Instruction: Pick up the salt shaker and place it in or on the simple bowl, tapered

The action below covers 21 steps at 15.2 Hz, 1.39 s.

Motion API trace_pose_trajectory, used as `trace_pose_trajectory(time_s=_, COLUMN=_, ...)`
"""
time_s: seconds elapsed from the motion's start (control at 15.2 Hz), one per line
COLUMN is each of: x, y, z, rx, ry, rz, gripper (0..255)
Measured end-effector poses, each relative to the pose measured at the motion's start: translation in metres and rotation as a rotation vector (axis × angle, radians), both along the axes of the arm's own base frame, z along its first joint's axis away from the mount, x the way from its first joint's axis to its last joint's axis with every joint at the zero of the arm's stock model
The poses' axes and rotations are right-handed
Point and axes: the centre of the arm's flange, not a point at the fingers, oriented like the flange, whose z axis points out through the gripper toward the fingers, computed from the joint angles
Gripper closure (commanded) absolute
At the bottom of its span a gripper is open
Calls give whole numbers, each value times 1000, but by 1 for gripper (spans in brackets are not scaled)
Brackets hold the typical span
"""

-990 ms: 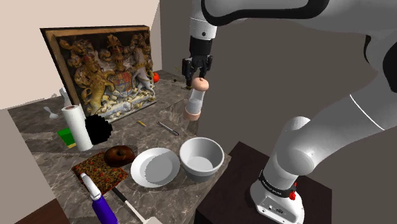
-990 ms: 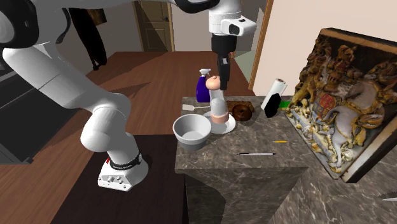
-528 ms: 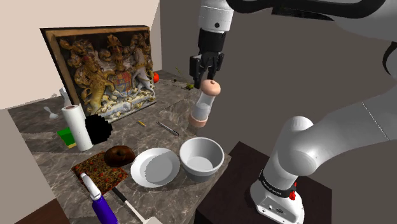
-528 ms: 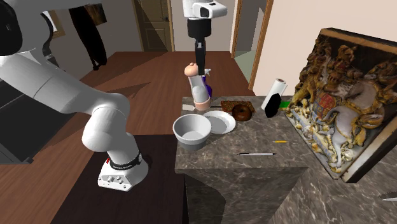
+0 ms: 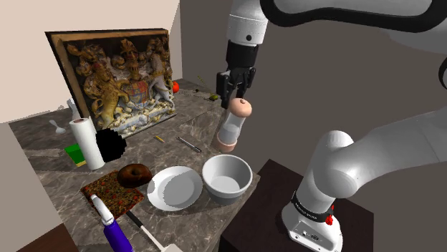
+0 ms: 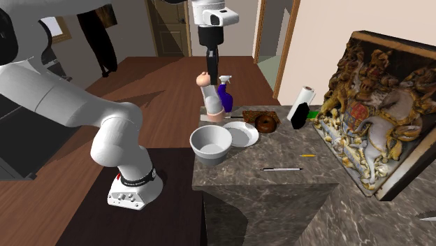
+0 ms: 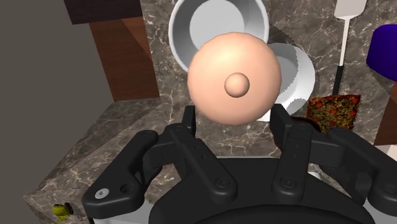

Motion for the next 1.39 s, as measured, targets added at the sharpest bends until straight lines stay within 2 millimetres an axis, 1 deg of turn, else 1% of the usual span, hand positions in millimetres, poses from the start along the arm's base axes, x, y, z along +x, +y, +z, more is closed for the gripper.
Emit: trace_pose_trajectory(time_s=1.39, x=1, y=1, z=-111, rx=0, ry=0, rz=0, gripper=255)
